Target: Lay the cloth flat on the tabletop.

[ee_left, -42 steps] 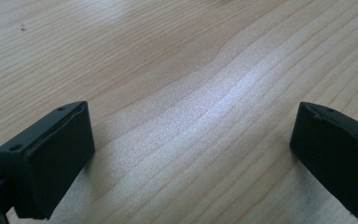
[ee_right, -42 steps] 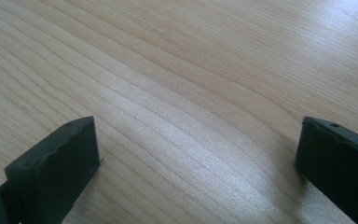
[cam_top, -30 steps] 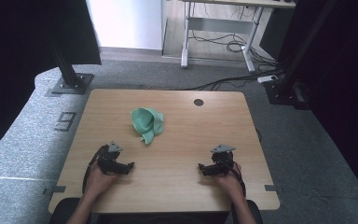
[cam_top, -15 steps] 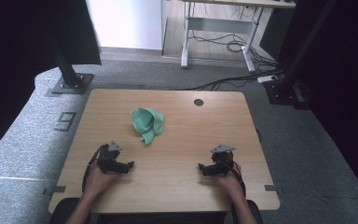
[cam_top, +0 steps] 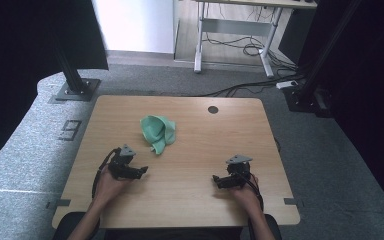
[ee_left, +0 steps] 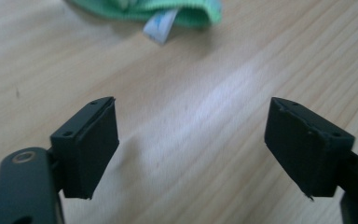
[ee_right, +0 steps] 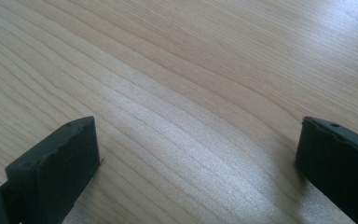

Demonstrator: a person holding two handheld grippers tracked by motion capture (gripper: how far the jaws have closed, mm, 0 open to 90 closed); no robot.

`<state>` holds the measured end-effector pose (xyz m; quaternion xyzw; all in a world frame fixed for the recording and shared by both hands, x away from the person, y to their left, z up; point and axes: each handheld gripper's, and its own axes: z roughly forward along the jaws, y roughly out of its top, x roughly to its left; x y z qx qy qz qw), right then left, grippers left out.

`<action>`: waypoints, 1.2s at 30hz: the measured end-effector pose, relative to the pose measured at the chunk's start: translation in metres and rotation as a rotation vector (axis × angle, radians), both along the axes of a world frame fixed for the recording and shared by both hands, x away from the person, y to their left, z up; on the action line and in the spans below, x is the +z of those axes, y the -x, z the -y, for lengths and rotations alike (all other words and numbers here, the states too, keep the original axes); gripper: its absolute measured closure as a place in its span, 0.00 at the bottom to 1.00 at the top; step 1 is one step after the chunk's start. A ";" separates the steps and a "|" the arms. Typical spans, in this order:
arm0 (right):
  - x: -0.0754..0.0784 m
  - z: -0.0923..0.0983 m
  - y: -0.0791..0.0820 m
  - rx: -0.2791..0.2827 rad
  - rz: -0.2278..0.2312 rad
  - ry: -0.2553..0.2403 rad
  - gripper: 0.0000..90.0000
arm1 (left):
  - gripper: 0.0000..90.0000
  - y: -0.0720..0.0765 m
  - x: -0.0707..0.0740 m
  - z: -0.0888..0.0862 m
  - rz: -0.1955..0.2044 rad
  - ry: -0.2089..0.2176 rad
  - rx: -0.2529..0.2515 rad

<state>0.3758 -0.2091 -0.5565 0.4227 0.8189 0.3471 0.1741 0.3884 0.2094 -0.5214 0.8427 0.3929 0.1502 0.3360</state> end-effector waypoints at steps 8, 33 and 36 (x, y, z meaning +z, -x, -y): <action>0.000 0.000 0.000 -0.003 -0.001 0.000 0.00 | 0.27 -0.022 0.011 0.021 0.015 0.035 -0.032; 0.000 0.000 0.000 -0.003 -0.001 0.000 0.00 | 0.56 -0.057 0.008 0.053 0.008 0.023 -0.060; 0.000 0.000 0.000 -0.003 -0.002 -0.001 0.00 | 0.61 -0.062 0.000 0.054 -0.022 0.005 -0.050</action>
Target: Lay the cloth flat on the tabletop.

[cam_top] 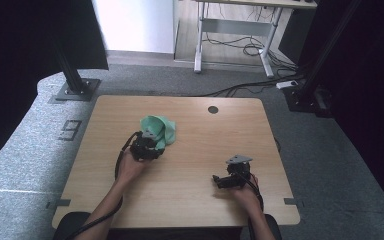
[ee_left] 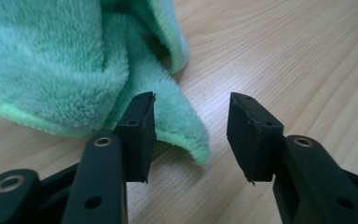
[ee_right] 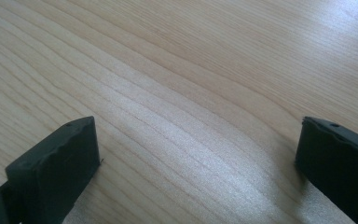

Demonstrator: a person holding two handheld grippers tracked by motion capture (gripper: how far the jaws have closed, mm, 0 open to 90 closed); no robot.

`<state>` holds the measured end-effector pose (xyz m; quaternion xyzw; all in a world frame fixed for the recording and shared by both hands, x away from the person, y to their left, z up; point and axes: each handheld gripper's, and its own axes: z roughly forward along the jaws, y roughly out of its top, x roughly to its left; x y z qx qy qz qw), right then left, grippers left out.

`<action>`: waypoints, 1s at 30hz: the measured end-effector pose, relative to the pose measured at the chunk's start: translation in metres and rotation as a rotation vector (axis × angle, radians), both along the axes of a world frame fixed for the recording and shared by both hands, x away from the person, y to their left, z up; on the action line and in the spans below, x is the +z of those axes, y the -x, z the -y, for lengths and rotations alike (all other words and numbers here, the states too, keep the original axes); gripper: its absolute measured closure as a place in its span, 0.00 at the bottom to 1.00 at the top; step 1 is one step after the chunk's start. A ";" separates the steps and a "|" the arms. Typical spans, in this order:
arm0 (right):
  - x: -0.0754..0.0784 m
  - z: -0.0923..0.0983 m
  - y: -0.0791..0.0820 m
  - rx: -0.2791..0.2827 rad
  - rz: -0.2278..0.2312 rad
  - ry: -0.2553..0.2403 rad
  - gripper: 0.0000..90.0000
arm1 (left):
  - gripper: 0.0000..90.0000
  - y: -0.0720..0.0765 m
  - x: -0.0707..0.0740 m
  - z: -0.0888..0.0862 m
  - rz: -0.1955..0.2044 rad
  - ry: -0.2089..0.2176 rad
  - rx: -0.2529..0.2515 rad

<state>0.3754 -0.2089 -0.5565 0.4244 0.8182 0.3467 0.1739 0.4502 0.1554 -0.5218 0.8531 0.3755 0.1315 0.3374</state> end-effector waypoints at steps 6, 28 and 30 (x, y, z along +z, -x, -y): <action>0.000 0.000 0.000 0.000 0.000 0.000 0.00 | 0.80 -0.001 -0.014 -0.001 -0.019 -0.036 -0.002; 0.000 0.000 0.000 -0.001 -0.001 0.000 0.00 | 0.93 0.044 -0.015 -0.011 -0.078 0.050 -0.062; 0.000 0.000 0.000 -0.001 -0.001 -0.001 0.00 | 0.93 0.047 -0.015 -0.012 -0.077 0.051 -0.065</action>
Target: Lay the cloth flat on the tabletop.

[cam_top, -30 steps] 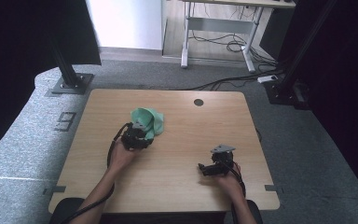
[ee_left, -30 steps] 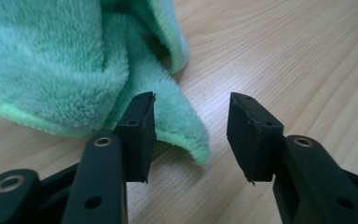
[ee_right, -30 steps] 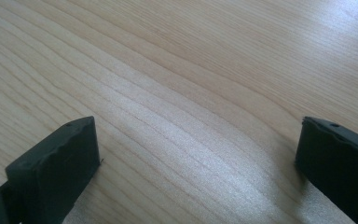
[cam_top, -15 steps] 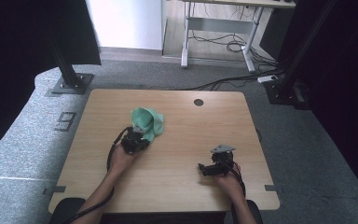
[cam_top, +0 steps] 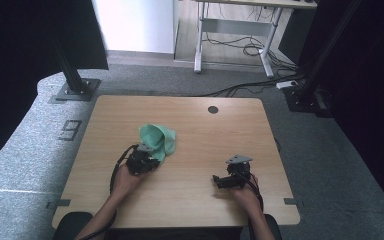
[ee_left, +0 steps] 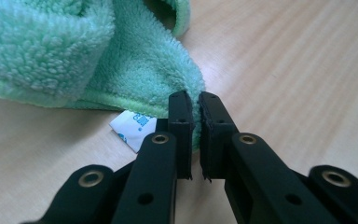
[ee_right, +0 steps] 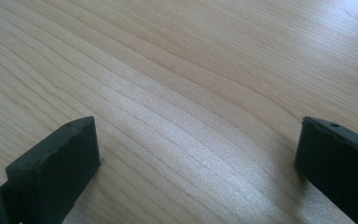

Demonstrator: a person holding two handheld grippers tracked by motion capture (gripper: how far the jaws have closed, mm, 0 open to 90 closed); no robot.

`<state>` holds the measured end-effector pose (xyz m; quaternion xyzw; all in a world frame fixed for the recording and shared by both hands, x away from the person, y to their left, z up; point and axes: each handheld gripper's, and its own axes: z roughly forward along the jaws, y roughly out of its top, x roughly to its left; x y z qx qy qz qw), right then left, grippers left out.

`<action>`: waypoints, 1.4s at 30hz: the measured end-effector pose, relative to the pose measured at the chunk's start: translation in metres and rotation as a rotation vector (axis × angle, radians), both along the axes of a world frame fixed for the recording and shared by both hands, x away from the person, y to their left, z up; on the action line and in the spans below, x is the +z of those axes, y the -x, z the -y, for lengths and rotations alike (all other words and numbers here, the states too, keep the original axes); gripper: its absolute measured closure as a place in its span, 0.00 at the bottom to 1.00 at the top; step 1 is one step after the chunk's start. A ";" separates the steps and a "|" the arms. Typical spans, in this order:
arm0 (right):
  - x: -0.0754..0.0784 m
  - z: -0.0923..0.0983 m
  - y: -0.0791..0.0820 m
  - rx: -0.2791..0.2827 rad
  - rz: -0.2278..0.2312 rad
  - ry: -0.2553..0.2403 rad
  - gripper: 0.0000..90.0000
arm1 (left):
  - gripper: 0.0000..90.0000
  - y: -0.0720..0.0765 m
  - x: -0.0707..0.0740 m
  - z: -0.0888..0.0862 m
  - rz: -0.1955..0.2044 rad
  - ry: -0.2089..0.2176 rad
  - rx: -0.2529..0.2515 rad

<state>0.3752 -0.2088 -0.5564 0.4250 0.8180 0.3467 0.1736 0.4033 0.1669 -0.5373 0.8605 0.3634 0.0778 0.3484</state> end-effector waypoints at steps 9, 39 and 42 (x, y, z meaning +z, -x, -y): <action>0.000 0.000 0.002 0.018 0.009 -0.007 0.04 | 0.92 0.031 0.000 -0.002 0.010 -0.014 -0.047; 0.037 -0.066 -0.026 0.246 -0.024 -0.150 0.28 | 0.62 0.047 -0.009 0.000 0.114 0.015 -0.072; 0.042 -0.079 -0.033 0.280 -0.033 -0.159 0.33 | 0.60 0.048 -0.009 0.001 0.119 0.011 -0.077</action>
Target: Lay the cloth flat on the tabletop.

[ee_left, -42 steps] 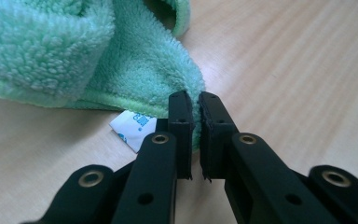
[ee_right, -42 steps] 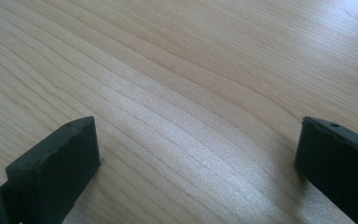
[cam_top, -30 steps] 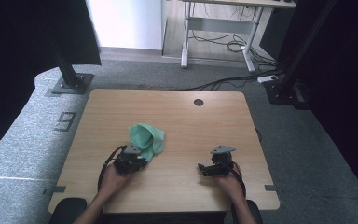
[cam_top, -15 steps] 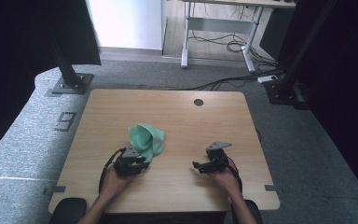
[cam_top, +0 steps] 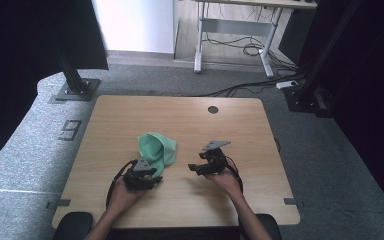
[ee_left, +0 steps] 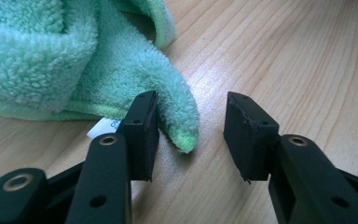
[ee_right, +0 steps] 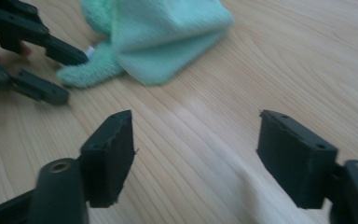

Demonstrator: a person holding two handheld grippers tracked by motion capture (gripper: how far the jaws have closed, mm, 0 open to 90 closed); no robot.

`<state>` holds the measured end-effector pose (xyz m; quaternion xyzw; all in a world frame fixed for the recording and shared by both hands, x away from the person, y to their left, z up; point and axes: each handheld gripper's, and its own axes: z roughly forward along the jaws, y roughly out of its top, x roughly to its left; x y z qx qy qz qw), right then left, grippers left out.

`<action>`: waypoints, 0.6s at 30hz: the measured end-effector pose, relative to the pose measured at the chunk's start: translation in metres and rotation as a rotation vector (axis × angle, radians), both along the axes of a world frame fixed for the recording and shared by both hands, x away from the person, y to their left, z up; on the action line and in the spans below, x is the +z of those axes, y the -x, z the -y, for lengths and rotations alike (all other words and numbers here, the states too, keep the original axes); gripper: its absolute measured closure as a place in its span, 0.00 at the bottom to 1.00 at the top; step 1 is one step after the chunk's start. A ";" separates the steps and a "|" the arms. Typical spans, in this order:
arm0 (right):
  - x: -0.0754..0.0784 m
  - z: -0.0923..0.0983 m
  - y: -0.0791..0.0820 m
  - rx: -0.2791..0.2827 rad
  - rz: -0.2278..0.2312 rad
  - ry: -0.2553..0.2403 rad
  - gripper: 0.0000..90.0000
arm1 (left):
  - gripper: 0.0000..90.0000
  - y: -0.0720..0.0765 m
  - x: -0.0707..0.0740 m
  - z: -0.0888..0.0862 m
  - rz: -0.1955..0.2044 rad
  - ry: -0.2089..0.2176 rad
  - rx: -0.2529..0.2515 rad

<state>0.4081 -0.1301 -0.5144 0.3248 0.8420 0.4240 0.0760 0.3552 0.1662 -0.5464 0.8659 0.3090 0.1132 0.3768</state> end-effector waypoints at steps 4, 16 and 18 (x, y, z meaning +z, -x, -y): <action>0.003 -0.014 -0.006 0.023 0.008 0.016 0.35 | 0.61 0.000 0.000 0.000 0.005 -0.006 0.000; 0.007 -0.059 -0.031 0.072 0.012 0.008 0.37 | 0.66 -0.002 0.000 -0.003 -0.018 0.023 0.024; 0.007 -0.064 -0.035 0.076 0.013 0.001 0.40 | 0.67 -0.002 0.000 -0.003 -0.019 0.025 0.030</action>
